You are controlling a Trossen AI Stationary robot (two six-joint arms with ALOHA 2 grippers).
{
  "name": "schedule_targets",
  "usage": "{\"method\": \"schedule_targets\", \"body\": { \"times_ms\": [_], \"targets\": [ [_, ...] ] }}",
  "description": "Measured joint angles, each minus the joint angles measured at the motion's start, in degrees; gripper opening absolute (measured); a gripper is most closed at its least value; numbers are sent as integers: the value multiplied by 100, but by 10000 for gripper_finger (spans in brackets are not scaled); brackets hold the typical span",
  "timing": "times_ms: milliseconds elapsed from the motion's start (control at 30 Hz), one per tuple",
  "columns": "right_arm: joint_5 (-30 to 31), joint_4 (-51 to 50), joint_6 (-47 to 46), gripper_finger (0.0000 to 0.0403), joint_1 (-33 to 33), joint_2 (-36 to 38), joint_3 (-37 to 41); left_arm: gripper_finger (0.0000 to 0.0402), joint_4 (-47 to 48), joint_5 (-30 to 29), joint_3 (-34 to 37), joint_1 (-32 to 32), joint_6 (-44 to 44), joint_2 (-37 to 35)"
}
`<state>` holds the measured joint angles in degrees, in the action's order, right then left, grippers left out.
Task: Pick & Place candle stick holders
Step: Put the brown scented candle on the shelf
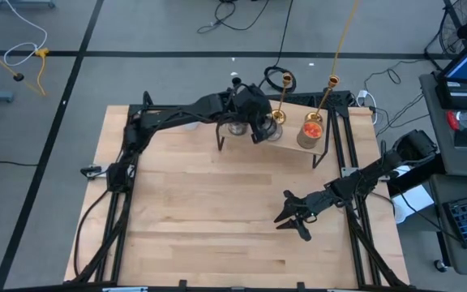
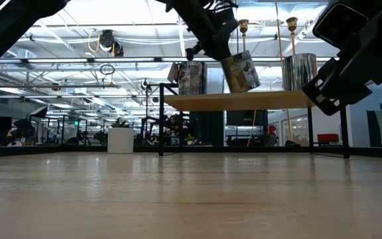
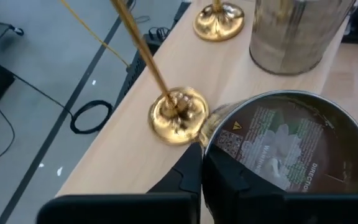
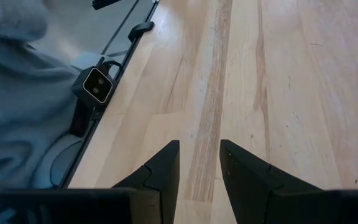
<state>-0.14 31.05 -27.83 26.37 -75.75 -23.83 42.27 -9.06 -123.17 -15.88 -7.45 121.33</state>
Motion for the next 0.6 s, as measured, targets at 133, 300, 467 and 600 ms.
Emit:
{"method": "schedule_targets", "body": {
  "times_ms": [133, 300, 467, 600],
  "targets": [
    [-13, 44, 0, 109, 0, 0, -2, 36, -63, 10, 3, 2, -16, 44],
    [-15, 44, -1, 109, 0, 0, -2, 55, -94, 6, 4, 2, -309, 42],
    [-15, 44, -21, 109, 0, 0, -2, 68, -296, 0, 7, -25, -425, 42],
    [-15, 44, -20, 109, 0, 0, -2, 69, -405, 0, 7, -63, -430, 42]
  ]
}}
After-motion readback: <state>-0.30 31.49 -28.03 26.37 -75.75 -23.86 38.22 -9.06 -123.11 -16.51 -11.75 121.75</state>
